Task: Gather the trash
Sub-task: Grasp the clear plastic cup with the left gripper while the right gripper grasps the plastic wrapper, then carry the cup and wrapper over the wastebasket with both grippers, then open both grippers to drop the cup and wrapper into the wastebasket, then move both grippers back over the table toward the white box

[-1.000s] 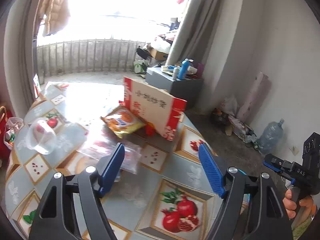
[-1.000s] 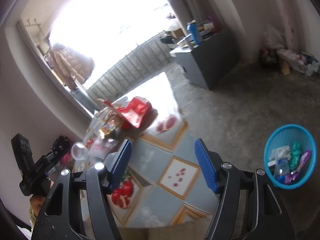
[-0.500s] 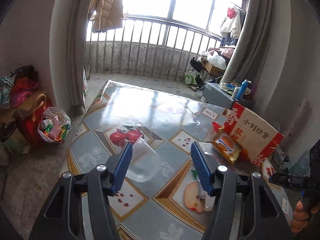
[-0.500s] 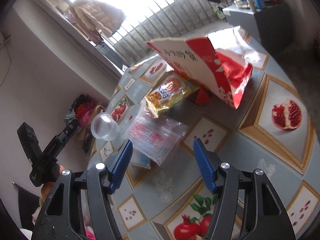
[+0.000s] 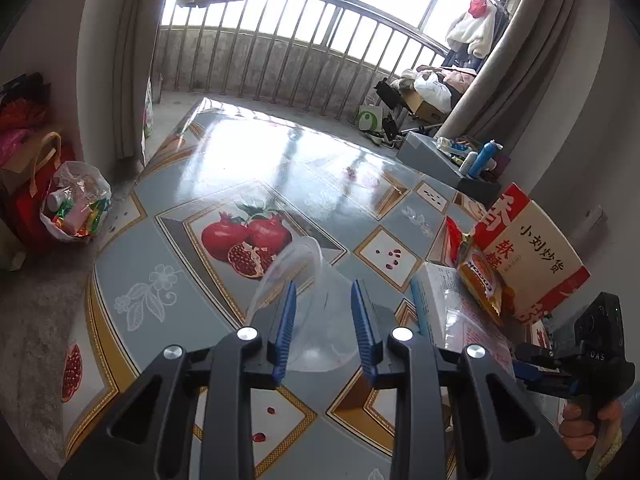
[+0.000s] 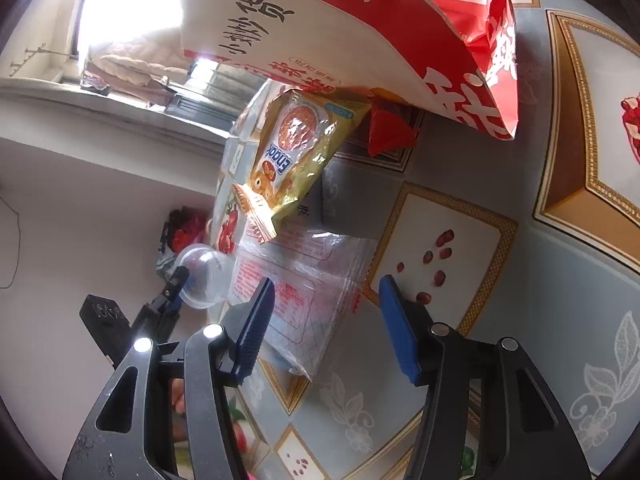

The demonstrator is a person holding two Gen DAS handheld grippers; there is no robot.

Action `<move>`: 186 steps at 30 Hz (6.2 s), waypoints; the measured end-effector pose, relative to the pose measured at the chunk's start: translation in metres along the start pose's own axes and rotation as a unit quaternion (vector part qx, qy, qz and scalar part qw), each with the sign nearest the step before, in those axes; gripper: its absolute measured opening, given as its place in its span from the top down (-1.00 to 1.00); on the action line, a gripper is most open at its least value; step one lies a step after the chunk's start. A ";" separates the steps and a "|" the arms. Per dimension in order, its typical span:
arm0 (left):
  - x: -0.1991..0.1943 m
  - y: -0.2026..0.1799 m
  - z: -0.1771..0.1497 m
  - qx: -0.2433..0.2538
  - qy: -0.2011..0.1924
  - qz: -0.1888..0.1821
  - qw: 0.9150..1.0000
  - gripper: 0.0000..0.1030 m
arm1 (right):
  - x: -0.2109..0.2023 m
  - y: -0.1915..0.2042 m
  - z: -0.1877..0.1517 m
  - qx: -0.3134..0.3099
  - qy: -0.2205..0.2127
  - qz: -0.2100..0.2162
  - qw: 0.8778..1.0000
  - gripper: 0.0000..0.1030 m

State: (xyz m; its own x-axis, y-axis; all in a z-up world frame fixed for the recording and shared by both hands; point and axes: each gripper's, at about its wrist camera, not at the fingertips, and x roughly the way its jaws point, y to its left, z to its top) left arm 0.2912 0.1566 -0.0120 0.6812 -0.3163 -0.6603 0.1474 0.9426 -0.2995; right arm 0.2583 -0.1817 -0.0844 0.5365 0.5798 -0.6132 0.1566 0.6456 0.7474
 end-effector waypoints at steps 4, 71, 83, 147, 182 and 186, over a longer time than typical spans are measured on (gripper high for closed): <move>-0.004 -0.008 -0.005 0.016 0.007 -0.015 1.000 0.72 | 0.000 -0.003 0.003 0.016 0.006 0.018 1.000 0.10; -0.076 -0.272 -0.085 0.180 0.061 -0.234 0.954 0.90 | -0.215 -0.078 -0.089 0.025 -0.174 0.080 0.981 0.92; -0.054 -0.343 -0.100 0.229 0.089 -0.270 0.931 0.90 | -0.263 -0.123 -0.098 0.068 -0.238 0.077 0.966 0.92; 0.039 -0.576 -0.212 0.384 0.206 -0.284 0.854 -0.23 | -0.344 -0.296 -0.130 0.251 -0.364 -0.229 0.867 -0.21; -0.099 -0.269 -0.105 0.221 0.025 -0.104 0.969 -0.54 | -0.230 -0.034 -0.133 -0.139 -0.231 -0.240 0.932 -0.54; -0.110 -0.253 -0.102 0.205 0.012 -0.097 0.974 -0.54 | -0.221 -0.013 -0.134 -0.162 -0.229 -0.238 0.930 -0.54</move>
State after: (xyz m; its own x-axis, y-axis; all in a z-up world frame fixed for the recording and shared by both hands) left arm 0.1063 -0.0579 0.0659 0.5951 -0.4904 -0.6366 0.5494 0.8265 -0.1231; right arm 0.0264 -0.2515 0.0069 0.7786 -0.0340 -0.6266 0.2487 0.9335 0.2583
